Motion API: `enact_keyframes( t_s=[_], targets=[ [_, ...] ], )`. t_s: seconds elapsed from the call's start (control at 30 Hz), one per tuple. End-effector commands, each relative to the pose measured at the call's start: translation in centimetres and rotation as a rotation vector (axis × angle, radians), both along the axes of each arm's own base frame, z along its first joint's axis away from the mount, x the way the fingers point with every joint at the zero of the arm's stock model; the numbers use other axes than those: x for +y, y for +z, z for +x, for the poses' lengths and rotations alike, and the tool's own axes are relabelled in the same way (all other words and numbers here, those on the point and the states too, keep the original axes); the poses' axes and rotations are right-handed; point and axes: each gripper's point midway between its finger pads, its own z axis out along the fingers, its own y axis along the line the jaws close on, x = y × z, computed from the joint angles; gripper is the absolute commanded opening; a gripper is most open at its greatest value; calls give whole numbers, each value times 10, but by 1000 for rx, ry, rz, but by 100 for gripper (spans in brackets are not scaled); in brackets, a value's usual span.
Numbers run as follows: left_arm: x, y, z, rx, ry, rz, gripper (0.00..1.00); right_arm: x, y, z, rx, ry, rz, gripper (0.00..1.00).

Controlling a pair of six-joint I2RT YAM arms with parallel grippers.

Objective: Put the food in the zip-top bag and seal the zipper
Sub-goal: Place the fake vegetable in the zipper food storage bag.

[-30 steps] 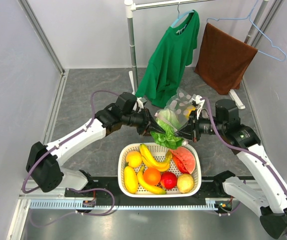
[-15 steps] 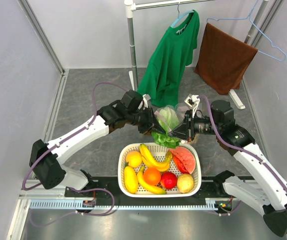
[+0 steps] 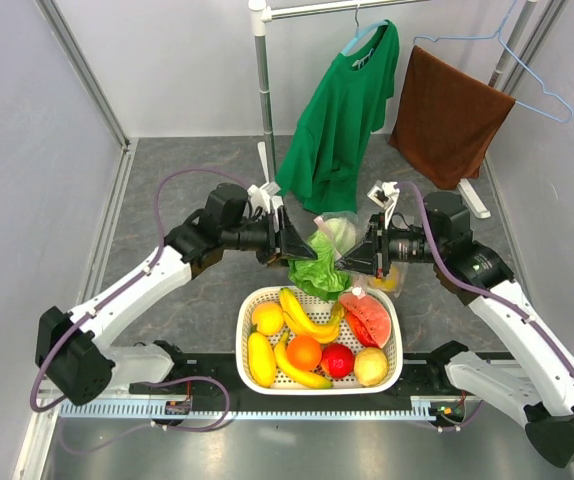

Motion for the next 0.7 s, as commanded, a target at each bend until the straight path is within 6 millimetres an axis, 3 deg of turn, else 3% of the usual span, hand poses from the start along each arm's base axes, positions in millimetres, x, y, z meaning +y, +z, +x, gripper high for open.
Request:
enact_keyframes(
  t_s=[0.0, 0.07, 0.1, 0.23, 0.27, 0.53, 0.67],
  targets=[
    [0, 40, -12, -95, -62, -186, 58, 2, 33, -7, -39, 45, 62, 0],
    [1, 39, -16, -106, -76, -198, 50, 3, 36, -8, -44, 51, 66, 0],
    [2, 39, -19, -105, -91, -202, 35, 3, 37, -8, -50, 56, 67, 0],
    [3, 56, -36, -147, -181, -276, 10, 0, 50, -5, -169, 68, 45, 0],
    [5, 59, -43, -113, -196, -291, 7, -4, 38, -2, -149, 52, -9, 0],
    [-2, 62, -62, 135, -282, -327, 2, -19, 15, 10, -358, 88, -181, 0],
    [-13, 44, -67, 339, -307, -274, 2, -20, 13, 8, -429, 145, -212, 0]
  ],
)
